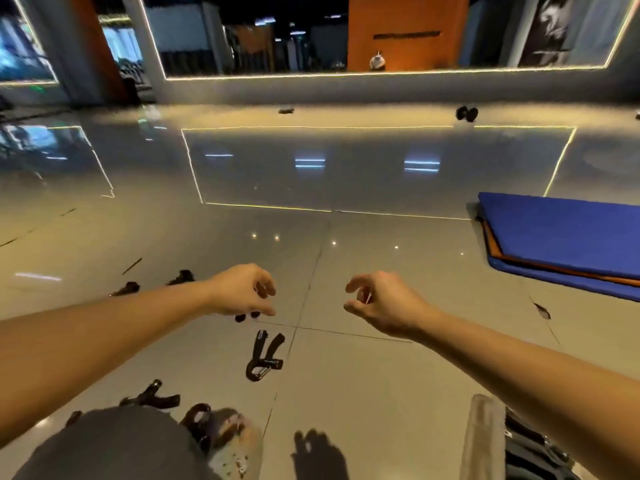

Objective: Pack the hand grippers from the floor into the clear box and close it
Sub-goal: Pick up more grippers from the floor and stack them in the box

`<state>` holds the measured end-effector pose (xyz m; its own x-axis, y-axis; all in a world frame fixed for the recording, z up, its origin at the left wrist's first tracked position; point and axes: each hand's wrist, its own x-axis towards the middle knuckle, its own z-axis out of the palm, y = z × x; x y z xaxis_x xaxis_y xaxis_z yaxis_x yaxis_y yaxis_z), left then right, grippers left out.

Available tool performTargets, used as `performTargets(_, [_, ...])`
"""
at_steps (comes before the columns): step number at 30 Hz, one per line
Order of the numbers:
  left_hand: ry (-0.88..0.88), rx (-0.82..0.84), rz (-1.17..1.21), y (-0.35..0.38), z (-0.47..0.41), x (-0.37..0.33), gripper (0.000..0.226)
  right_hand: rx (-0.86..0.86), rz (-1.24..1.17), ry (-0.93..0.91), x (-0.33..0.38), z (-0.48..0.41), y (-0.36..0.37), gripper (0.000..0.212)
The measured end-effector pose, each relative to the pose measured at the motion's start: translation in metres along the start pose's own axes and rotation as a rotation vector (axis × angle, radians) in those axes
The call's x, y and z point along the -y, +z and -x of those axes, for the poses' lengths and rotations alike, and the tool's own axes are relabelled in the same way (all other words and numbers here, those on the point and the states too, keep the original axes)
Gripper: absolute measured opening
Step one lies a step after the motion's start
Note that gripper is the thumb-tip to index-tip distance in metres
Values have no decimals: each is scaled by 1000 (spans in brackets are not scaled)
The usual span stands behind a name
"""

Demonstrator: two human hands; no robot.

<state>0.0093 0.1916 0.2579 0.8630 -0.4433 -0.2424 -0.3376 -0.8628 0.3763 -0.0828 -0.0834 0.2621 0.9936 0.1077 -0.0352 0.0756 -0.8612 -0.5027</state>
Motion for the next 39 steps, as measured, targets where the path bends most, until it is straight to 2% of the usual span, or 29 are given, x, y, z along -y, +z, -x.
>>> performTargets(3, [-113,-67,106,34,-6,75,31,94,34,-17,12,-44,59,39])
performTargets(8, [-294,-60,200,90,-29,178,42,190,0,40,26,-121,155,42])
performTargets(12, [-385,-39,255,125,-75,230,45,255,-31,90,24,-171,227,34])
performTargets(15, [-420,19,363,162,-116,248,47,342,63,80,13,-202,275,25])
performTargets(18, [-411,85,348,213,-142,250,53,431,144,45,-4,-230,311,45])
performTargets(22, [-371,74,315,255,-156,249,26,498,234,-89,-29,-264,334,75])
performTargets(25, [-293,39,300,247,-174,263,14,499,329,-232,-45,-283,341,82])
performTargets(30, [-256,26,420,233,-209,287,25,463,393,-363,-62,-308,348,74])
performTargets(36, [-343,-87,608,233,-237,301,21,311,403,-286,-84,-319,356,63])
performTargets(39, [-434,-309,569,221,-265,309,37,262,414,-187,-96,-312,353,63])
